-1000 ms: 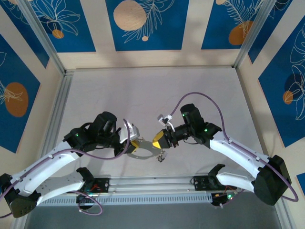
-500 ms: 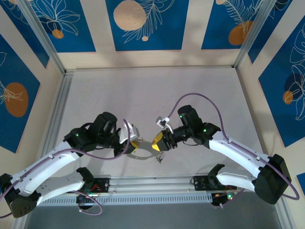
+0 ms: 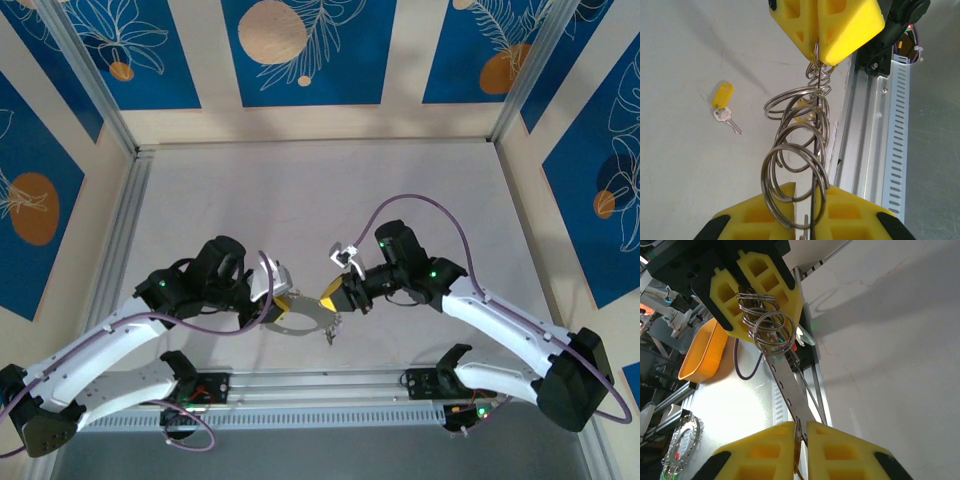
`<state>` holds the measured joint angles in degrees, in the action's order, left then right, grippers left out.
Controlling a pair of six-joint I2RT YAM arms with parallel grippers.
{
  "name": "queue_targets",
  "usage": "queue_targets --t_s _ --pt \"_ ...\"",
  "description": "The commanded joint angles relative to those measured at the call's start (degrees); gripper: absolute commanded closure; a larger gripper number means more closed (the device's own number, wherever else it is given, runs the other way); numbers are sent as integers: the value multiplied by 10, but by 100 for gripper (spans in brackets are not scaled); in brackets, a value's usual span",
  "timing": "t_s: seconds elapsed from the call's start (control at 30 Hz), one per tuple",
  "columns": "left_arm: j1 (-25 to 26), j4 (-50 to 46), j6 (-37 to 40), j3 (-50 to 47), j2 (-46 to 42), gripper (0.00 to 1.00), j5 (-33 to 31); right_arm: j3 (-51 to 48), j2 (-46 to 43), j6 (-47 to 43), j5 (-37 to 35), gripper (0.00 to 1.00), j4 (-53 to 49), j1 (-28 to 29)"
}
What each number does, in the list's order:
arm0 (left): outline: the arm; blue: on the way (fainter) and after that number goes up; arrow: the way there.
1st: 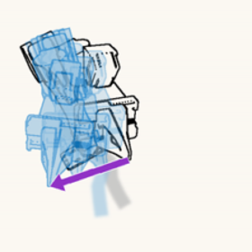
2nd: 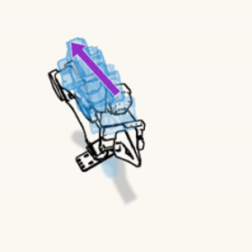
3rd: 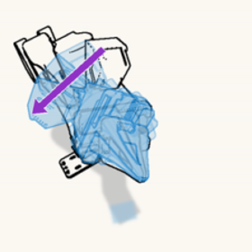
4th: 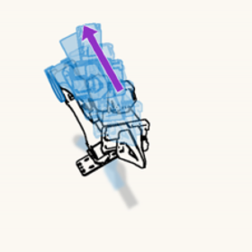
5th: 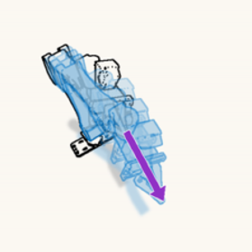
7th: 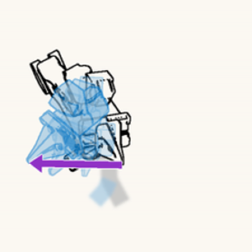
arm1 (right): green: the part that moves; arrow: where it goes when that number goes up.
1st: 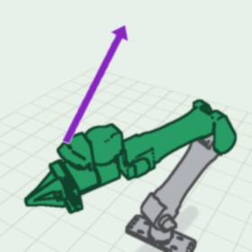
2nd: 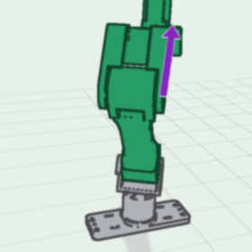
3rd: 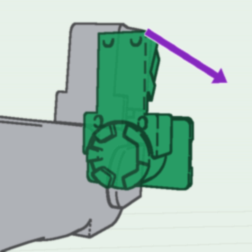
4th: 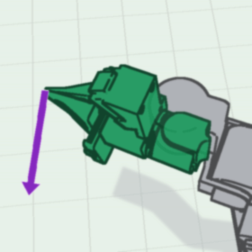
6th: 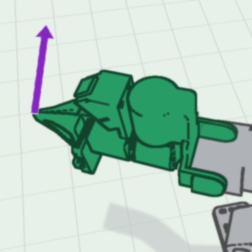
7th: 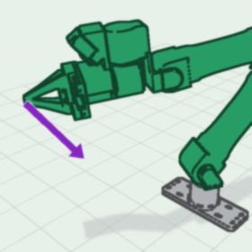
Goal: Put the keys on the keyring
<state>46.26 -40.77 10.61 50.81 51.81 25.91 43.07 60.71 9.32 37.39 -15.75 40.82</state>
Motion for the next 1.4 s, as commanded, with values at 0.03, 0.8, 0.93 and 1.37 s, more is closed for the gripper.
queue_targets --t_s 0.03,0.8,0.93,1.37 --pt "-8 27 -3 -1 -13 100 2 19 -14 -2 3 92 -32 -1" --pt "7 68 21 -6 -76 5 -236 114 46 296 41 100 37 -21" --pt "44 81 58 3 -97 4 -341 116 59 330 32 100 56 -22" --pt "116 127 150 53 -90 0 -448 110 51 362 -1 100 54 -54"
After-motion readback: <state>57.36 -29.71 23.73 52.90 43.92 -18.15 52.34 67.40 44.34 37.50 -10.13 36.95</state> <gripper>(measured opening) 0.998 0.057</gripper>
